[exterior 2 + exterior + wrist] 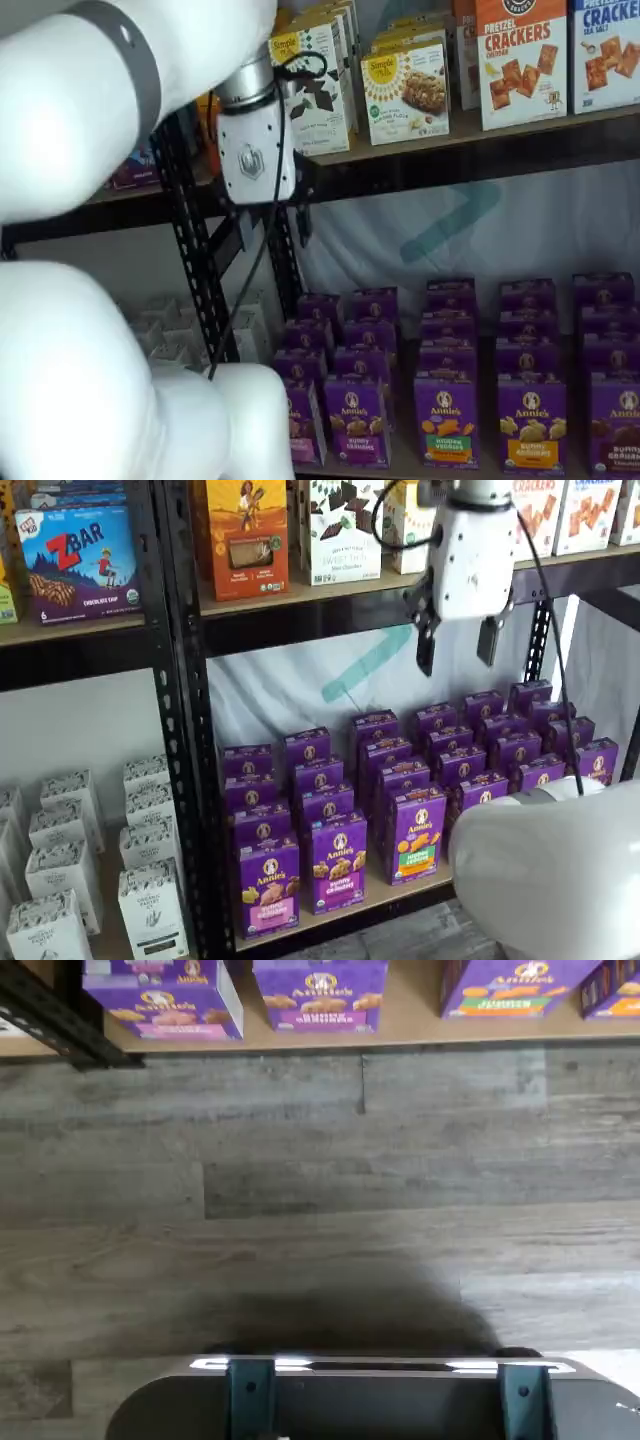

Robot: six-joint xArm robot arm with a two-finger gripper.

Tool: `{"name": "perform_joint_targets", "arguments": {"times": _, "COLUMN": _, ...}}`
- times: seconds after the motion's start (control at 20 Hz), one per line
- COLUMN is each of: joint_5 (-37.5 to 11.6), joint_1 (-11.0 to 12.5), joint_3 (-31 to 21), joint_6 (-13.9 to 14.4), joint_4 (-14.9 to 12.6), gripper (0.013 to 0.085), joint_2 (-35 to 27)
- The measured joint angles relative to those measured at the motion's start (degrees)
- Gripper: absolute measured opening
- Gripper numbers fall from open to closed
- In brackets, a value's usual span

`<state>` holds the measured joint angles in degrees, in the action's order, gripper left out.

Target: Pick up the purple box with a pink patch in the middle, on the bottom shelf, the first box from the left

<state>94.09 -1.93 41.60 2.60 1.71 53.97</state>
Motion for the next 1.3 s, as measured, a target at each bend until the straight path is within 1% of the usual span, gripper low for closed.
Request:
{"name": "perform_joint_targets", "arguments": {"times": 0.1, "joint_5": -1.91, "joint_1": -0.59, "joint_3": -2.65, "joint_6": 0.53, "joint_4": -0.22, "gripper": 0.0850, "joint_2": 0.11}}
{"name": "perform_joint_targets", "arguments": {"times": 0.2, "joint_5": -4.35, "joint_1": -1.84, "joint_3": -5.55, "joint_6": 1.71, "joint_4": -1.30, "gripper": 0.0850, "joint_2": 0.24}}
{"name": "perform_joint_targets", "arguments": {"times": 0.35, "joint_5": -7.54, "joint_1": -2.15, "joint_3": -9.36, "joint_6": 2.05, "joint_4": -0.69, "gripper": 0.0850, "joint_2": -0.15}}
{"name": "perform_joint_targets", "arguments": {"times": 0.65, "joint_5": -15.98, "joint_1": -4.14, "joint_3": -16.57, "joint_6": 3.96, "joint_4": -0.91, "gripper": 0.0850, "joint_2": -2.64}}
{"name": "perform_joint_targets", "arguments": {"times": 0.85, "joint_5": -23.24, "joint_1": -4.68, "joint_3": -20.26, "joint_6": 4.07, "joint_4": 0.22, "gripper": 0.0850, "joint_2": -7.11}}
{"name": "perform_joint_targets", "arguments": {"times": 1.0, "joint_5": -28.82, "joint_1": -5.21, "joint_3": -21.84, "joint_6": 4.15, "joint_4": 0.90, "gripper": 0.0850, "joint_2": -11.52}}
{"name": "perform_joint_targets", "arguments": {"times": 1.15, "joint_5": -36.28, "joint_1": -5.80, "joint_3": -23.19, "joint_6": 4.08, "joint_4": 1.59, "gripper": 0.0850, "joint_2": -16.58}}
{"name": "perform_joint_targets", "arguments": {"times": 1.3, "joint_5": -43.26, "joint_1": -6.49, "joint_3": -23.39, "joint_6": 4.12, "joint_4": 2.05, "gripper": 0.0850, "joint_2": -22.63}}
